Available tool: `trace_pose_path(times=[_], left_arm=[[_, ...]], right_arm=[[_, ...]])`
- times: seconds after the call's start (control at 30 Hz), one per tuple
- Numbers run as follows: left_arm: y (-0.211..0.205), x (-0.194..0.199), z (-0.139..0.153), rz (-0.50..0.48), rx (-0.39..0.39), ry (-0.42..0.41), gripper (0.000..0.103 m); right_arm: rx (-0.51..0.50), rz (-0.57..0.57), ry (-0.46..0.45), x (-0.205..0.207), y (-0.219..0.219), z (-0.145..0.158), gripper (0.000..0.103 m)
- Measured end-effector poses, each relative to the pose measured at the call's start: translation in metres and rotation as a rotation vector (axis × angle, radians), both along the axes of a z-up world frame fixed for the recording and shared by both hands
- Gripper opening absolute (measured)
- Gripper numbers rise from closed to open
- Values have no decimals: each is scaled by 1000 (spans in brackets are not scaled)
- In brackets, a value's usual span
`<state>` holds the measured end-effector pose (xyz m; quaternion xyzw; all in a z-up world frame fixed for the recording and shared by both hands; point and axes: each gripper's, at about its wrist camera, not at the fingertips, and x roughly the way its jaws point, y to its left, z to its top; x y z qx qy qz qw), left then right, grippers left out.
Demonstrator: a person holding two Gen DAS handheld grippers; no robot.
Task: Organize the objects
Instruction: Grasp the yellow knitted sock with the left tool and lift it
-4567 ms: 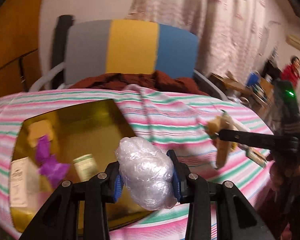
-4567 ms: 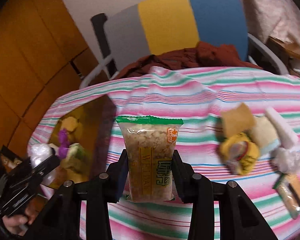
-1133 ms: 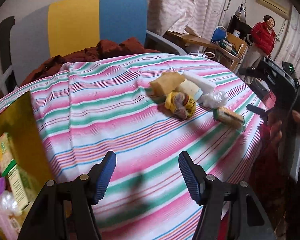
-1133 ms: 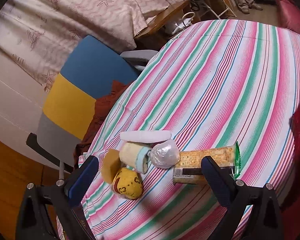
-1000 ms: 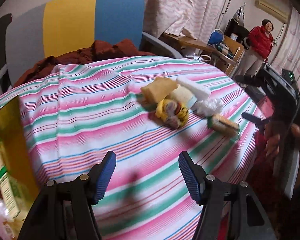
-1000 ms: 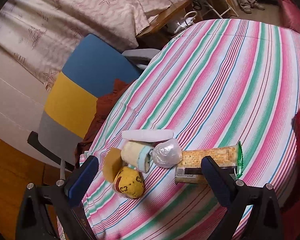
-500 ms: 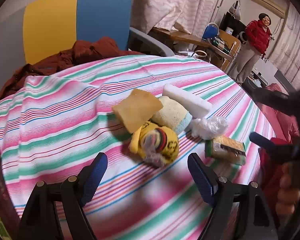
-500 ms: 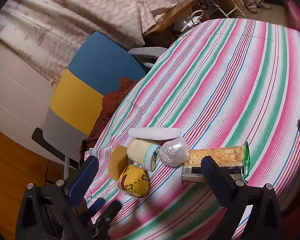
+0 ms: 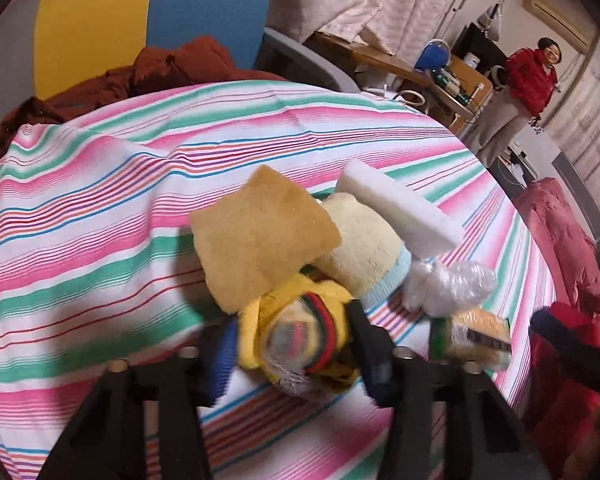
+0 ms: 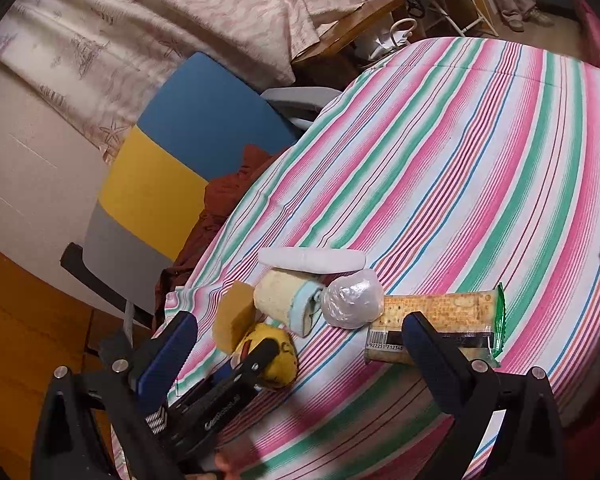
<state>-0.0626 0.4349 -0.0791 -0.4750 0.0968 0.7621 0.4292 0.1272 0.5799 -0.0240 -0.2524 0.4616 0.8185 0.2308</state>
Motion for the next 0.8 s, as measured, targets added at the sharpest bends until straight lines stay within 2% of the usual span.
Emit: trace_pose_path(times=[0.03, 0.2, 0.27, 0.37, 0.5, 0.6, 0.73, 0.8], left_arm=[[-6, 2, 2, -6, 9, 7, 42], [-62, 17, 10, 21, 50, 14, 41], [-85, 25, 8, 30, 61, 31, 41], [-120, 33, -3, 84, 105, 4, 41], [-125, 32, -5, 76, 129, -2, 40], [-125, 35, -4, 57, 118, 37, 40], [-133, 49, 1, 17, 100, 112, 40], [-138, 50, 2, 1, 108, 100, 40]], right_arm=[[4, 1, -5, 0, 0, 0, 103], [10, 1, -12, 0, -1, 1, 103], [3, -3, -10, 0, 0, 0, 103], [-7, 1, -19, -1, 0, -2, 103], [22, 17, -64, -8, -4, -1, 103], [72, 145, -77, -24, -19, 4, 103], [112, 352, -146, -59, -49, -1, 103], [123, 409, -184, -68, -57, -6, 103]])
